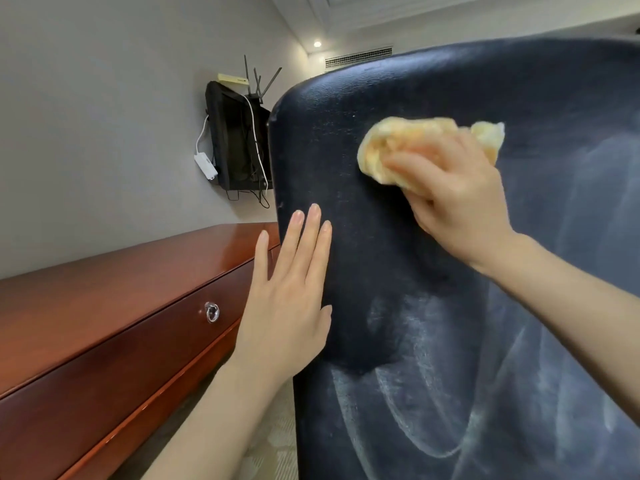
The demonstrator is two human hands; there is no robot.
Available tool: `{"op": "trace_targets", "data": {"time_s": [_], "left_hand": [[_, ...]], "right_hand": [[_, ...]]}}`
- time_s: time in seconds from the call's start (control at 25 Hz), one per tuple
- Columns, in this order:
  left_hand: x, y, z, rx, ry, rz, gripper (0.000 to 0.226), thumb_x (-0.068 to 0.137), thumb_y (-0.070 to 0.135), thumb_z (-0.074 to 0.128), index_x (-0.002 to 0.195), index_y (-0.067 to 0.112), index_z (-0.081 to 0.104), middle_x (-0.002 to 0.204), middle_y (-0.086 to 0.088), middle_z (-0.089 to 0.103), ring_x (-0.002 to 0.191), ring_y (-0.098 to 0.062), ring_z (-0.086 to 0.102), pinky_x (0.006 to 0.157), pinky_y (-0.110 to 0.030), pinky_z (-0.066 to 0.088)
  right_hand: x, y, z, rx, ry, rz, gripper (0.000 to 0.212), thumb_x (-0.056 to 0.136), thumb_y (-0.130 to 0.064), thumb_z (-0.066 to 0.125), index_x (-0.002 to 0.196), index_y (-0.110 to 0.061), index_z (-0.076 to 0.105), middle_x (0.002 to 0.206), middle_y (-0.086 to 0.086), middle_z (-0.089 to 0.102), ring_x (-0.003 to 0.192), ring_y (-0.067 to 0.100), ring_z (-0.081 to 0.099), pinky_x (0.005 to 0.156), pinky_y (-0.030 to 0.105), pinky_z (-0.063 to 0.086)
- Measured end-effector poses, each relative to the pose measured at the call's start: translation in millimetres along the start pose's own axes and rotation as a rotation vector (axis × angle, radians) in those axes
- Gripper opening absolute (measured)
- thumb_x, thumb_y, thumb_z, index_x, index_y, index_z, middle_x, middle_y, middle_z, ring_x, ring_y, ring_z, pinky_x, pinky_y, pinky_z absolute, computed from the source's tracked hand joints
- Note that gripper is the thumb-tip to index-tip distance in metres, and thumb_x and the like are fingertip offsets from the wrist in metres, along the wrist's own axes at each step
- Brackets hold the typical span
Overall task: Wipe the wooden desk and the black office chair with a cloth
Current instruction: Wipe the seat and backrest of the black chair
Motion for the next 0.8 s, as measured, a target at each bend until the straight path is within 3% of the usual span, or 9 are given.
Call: {"op": "trace_targets", "data": {"time_s": [0.12, 0.24, 0.32, 0.44, 0.6, 0.72, 0.8], "left_hand": [[8.4, 3.9, 3.7, 0.046, -0.041, -0.02, 0.105, 0.077, 0.054, 0.065, 0.151, 0.004, 0.01, 0.159, -0.018, 0.001, 0.147, -0.032, 0.002, 0.115, -0.053, 0.007], [8.8, 4.7, 15.3, 0.097, -0.117, -0.045, 0.117, 0.075, 0.064, 0.061, 0.151, 0.005, -0.005, 0.158, -0.019, -0.012, 0.146, -0.033, -0.01, 0.115, -0.054, 0.002], [9.4, 5.3, 20.6, 0.091, -0.125, -0.055, 0.116, 0.071, 0.056, 0.065, 0.151, 0.003, -0.001, 0.157, -0.021, -0.009, 0.146, -0.035, -0.008, 0.115, -0.056, 0.004], [14.0, 6.8, 24.3, 0.06, -0.105, -0.075, 0.105, 0.067, 0.037, 0.053, 0.151, 0.0, 0.002, 0.157, -0.022, -0.01, 0.146, -0.036, -0.01, 0.114, -0.057, 0.001], [14.9, 2.1, 24.6, 0.05, -0.145, -0.117, 0.102, 0.074, 0.033, 0.049, 0.149, 0.007, -0.015, 0.155, -0.015, -0.027, 0.143, -0.029, -0.026, 0.113, -0.054, -0.01], [12.4, -5.8, 20.6, 0.06, -0.171, -0.103, 0.1, 0.08, 0.03, 0.05, 0.147, 0.011, -0.022, 0.154, -0.012, -0.031, 0.142, -0.027, -0.028, 0.111, -0.053, -0.012], [11.6, -8.6, 17.7, 0.071, -0.181, -0.094, 0.098, 0.082, 0.03, 0.048, 0.146, 0.011, -0.024, 0.154, -0.012, -0.03, 0.143, -0.027, -0.026, 0.111, -0.052, -0.013]], "right_hand": [[15.0, -10.0, 9.9, 0.029, 0.072, 0.104, 0.011, 0.086, -0.011, 0.065, 0.094, -0.007, 0.072, 0.092, 0.012, 0.065, 0.084, 0.035, 0.058, 0.066, 0.037, 0.046], [-17.8, -18.4, 13.8, 0.035, -0.003, -0.008, 0.011, 0.085, -0.008, 0.063, 0.09, -0.006, 0.072, 0.088, 0.013, 0.067, 0.08, 0.036, 0.06, 0.06, 0.037, 0.045], [-54.3, -22.6, 10.2, 0.078, -0.103, -0.103, 0.014, 0.085, -0.006, 0.06, 0.09, -0.005, 0.073, 0.088, 0.011, 0.068, 0.077, 0.035, 0.061, 0.056, 0.037, 0.045], [-113.8, -35.5, 4.6, 0.1, -0.308, -0.22, 0.012, 0.084, -0.008, 0.059, 0.091, -0.012, 0.068, 0.087, 0.003, 0.062, 0.071, 0.027, 0.054, 0.054, 0.04, 0.043], [-202.2, -60.7, -5.8, -0.033, -0.65, -0.595, 0.014, 0.077, -0.012, 0.062, 0.085, -0.018, 0.052, 0.072, -0.002, 0.047, 0.064, 0.023, 0.041, 0.074, 0.047, 0.036], [-222.8, -65.0, -14.7, -0.025, -0.717, -0.724, 0.01, 0.077, -0.013, 0.063, 0.081, -0.02, 0.057, 0.069, -0.005, 0.049, 0.059, 0.02, 0.041, 0.071, 0.043, 0.029], [-210.7, -64.0, -11.4, -0.045, -0.703, -0.779, 0.014, 0.079, -0.007, 0.056, 0.085, -0.019, 0.059, 0.071, -0.004, 0.052, 0.058, 0.021, 0.046, 0.074, 0.047, 0.039]]}}
Point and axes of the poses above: each hand's wrist, its own x-axis towards the middle knuckle, its own z-axis out of the palm, y = z × x, the point moved 3 cm from there along x, towards the middle knuckle
